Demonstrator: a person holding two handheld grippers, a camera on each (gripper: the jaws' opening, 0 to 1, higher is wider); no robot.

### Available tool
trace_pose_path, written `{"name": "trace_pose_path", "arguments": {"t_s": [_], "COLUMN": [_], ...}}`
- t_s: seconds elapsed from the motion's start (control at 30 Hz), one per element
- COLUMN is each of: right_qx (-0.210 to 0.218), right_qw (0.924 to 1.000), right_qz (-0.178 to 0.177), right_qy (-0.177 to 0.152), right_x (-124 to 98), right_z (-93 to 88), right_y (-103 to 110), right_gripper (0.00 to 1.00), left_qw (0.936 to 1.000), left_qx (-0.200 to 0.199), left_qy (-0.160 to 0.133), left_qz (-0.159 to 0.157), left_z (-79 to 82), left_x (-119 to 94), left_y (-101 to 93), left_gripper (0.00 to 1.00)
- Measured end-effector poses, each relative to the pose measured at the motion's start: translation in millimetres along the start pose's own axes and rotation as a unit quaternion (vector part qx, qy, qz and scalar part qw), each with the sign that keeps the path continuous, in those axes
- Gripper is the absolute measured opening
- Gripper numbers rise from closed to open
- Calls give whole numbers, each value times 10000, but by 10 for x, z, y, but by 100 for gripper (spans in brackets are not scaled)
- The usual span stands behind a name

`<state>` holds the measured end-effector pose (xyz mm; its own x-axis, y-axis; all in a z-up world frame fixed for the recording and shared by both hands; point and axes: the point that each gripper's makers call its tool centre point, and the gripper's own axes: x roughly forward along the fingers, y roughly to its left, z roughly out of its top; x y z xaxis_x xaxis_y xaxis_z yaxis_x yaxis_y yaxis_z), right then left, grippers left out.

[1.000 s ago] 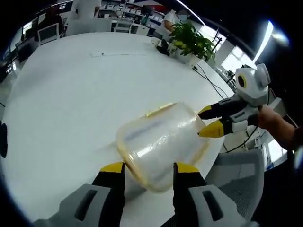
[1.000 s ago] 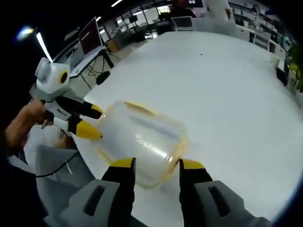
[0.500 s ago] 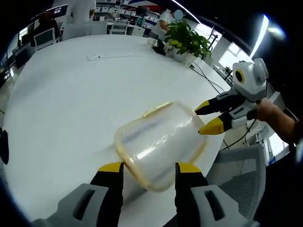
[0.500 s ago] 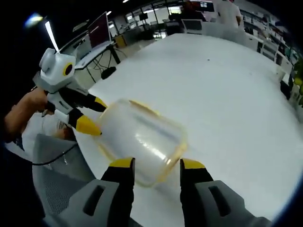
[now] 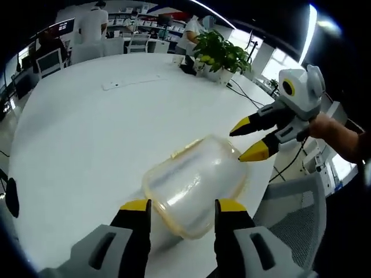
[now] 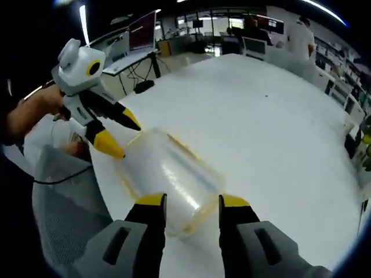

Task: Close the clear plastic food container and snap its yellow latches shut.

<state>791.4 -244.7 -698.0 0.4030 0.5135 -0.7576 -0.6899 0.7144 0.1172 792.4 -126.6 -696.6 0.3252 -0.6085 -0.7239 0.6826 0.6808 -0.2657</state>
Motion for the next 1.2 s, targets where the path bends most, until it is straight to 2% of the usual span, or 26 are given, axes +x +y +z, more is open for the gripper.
{"name": "trace_pose_path", "arguments": {"t_s": [0.3, 0.6, 1.2], "right_qx": [-245, -478, -1064], "right_qw": [9991, 9970, 9887], "right_qz": [281, 522, 1033], "right_qy": [-195, -317, -208], "right_x": [57, 147, 368], "right_z": [161, 266, 377], "right_y": [67, 118, 283], "right_gripper": [26, 18, 12], "left_qw": [9991, 9961, 9860], "left_qx": [361, 746, 1386], "left_qy": [-80, 60, 321], "left_qz": [-218, -457, -870], "left_z": [99, 85, 113], "left_x": [70, 175, 377], "left_y": [-151, -293, -486], "left_gripper": [35, 27, 23]}}
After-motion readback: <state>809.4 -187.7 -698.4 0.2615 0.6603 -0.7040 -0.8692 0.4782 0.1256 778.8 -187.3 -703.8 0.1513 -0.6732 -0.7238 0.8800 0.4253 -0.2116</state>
